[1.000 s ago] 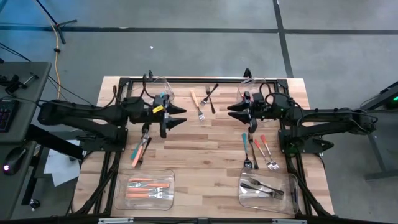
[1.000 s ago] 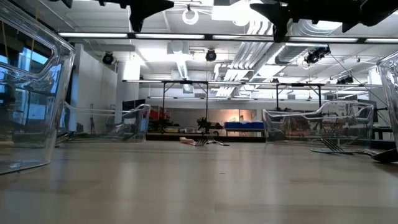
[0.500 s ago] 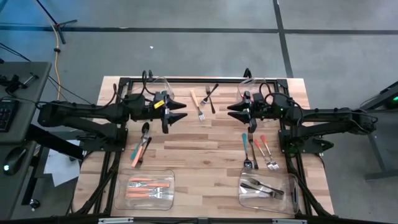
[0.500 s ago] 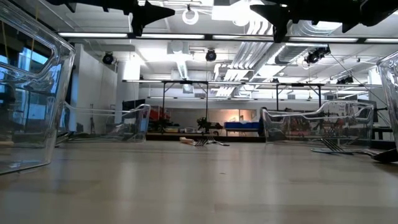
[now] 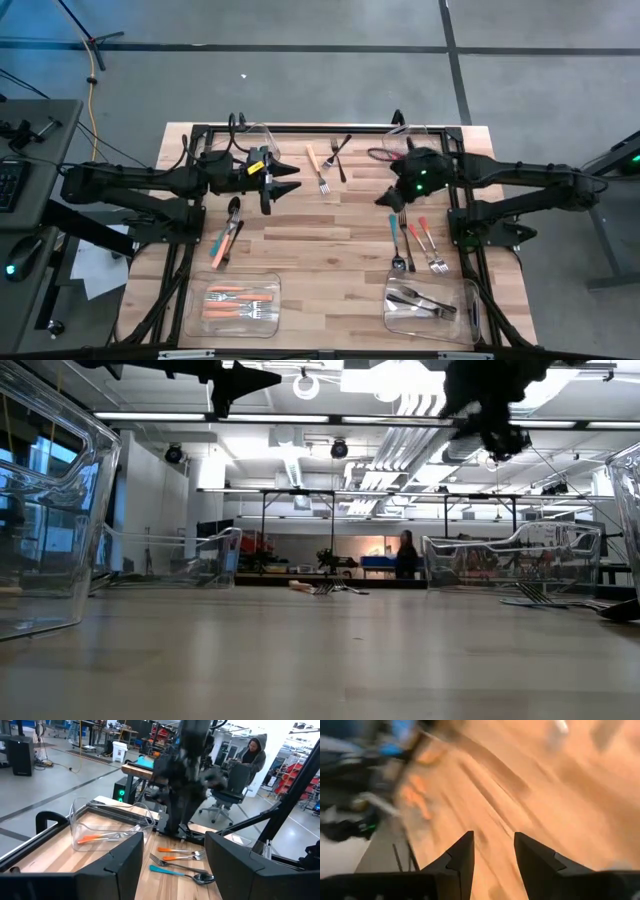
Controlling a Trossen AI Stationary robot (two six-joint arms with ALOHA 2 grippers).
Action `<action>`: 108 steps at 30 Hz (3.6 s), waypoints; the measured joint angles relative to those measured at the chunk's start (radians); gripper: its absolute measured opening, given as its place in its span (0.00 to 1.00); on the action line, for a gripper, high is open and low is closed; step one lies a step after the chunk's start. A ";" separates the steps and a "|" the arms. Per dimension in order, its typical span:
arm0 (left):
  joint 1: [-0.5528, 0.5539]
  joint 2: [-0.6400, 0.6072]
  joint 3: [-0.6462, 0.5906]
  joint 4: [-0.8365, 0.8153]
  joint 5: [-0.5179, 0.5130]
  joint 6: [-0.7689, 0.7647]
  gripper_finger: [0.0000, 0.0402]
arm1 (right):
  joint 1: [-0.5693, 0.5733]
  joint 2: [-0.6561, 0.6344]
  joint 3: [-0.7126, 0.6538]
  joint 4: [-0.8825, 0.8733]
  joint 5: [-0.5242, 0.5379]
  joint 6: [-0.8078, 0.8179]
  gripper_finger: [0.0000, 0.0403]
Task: Sort silverware by color (type)
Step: Put the blue spoon into the top left transparent bin
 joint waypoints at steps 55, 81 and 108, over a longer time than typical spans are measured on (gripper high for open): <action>-0.001 0.000 0.000 -0.004 -0.009 -0.010 0.50 | 0.281 0.545 -0.153 -0.121 0.027 0.494 0.02; -0.002 0.000 0.000 -0.002 -0.051 -0.011 0.50 | 0.243 0.526 -0.095 0.015 0.064 0.337 0.00; -0.002 -0.001 0.001 0.124 -0.104 -0.165 0.50 | 0.033 0.460 -0.094 1.318 0.059 -0.308 0.00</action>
